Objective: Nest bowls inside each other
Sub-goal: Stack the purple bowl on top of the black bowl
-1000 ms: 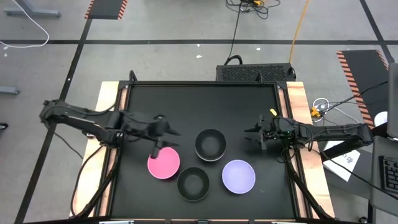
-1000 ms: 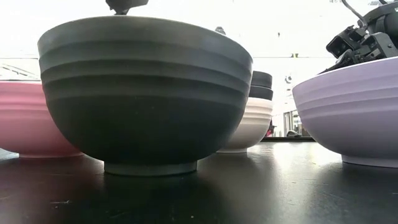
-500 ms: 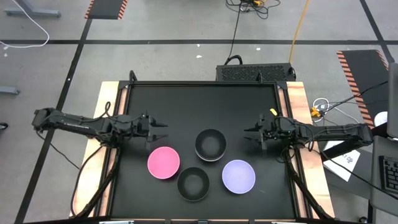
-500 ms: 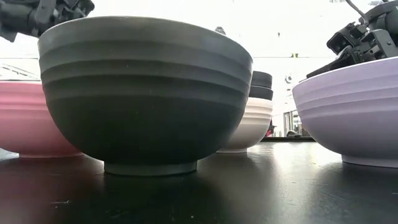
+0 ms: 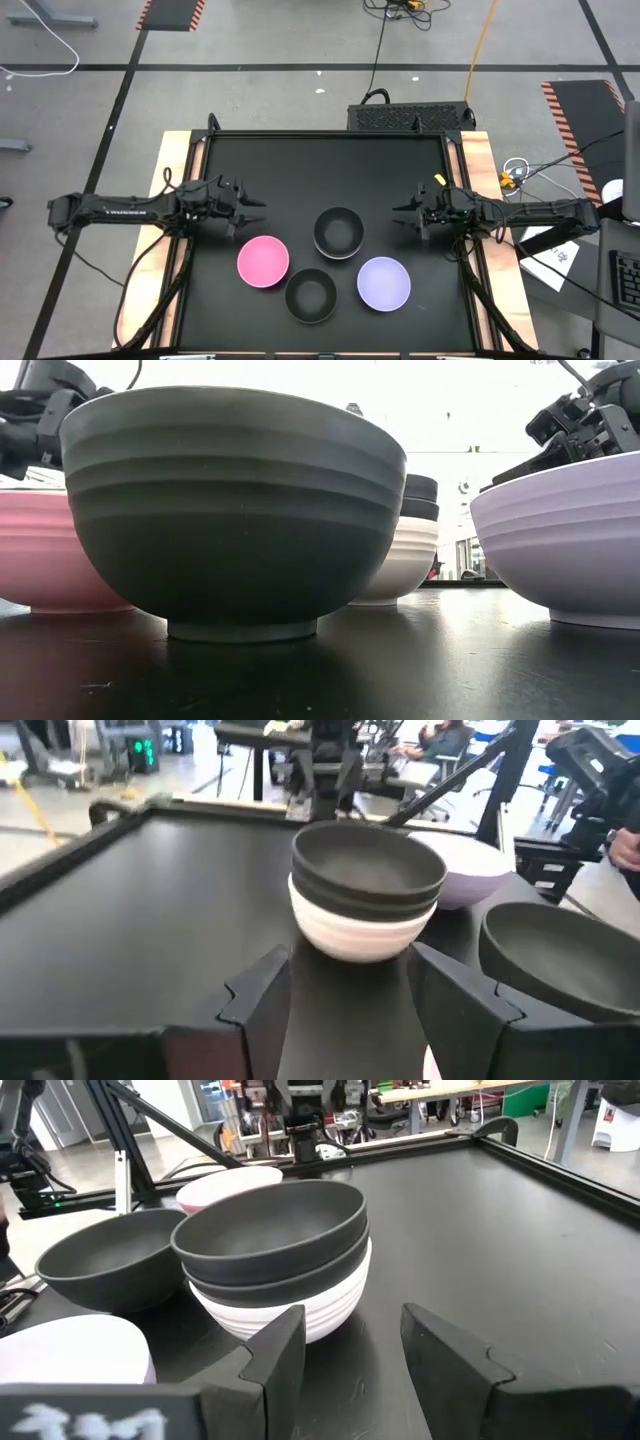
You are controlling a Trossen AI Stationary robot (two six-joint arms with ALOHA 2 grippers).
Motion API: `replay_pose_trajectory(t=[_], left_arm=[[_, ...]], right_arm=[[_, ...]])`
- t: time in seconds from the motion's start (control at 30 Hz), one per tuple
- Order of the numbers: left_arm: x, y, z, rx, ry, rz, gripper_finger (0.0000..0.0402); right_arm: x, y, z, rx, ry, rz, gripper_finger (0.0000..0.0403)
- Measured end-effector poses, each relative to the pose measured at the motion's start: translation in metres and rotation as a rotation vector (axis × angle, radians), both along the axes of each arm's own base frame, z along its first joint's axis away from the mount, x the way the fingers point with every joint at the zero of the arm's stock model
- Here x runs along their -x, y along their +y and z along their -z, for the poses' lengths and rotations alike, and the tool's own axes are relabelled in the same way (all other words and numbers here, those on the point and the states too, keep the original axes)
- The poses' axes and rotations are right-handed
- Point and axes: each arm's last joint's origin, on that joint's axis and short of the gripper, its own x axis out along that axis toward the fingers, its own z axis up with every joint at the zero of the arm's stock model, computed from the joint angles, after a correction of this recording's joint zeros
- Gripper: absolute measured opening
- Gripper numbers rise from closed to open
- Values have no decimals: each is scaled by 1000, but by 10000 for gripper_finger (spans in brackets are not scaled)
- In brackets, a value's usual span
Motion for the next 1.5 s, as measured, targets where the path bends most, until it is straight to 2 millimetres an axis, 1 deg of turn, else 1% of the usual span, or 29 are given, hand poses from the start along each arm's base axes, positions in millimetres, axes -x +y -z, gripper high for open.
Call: replay_pose_trajectory(t=[0.13,0.2,0.33,0.43,0.53,0.67,0.77,0.83,1.07,1.17,1.3,1.4,1.5], left_arm=[[2,3,6,4,33,-52,198],[2,4,8,1,53,-97,190],[2,-1,10,-50,68,-41,157],[2,-7,8,-104,43,8,136],[3,-10,0,-152,52,-3,130],[8,-15,-22,-180,32,10,129],[15,-19,-34,-204,25,22,129],[21,-22,-33,-217,14,30,129],[40,-25,-24,-221,-121,-8,129],[45,-25,-19,-218,-105,-34,129],[45,-24,-13,-221,-54,-70,129],[44,-24,-6,-223,-29,-69,129],[43,-24,-4,-212,-26,-60,129]], right_arm=[[0,0,-1,4,-12,16,157],[0,-1,-3,10,-26,40,157],[-1,-2,-6,23,-58,51,157],[-1,-2,-6,24,-62,50,157],[-1,-2,-6,23,-60,51,157],[-1,-2,-6,22,-60,52,157],[-1,-2,-6,22,-60,52,157],[-1,-2,-6,22,-67,52,157],[-1,-2,-8,17,-83,53,157],[-1,-2,-8,5,-84,54,157],[-1,-2,-9,-5,-94,56,157],[-1,-2,-12,-3,-123,54,157],[-2,-2,-15,27,-153,50,157]])
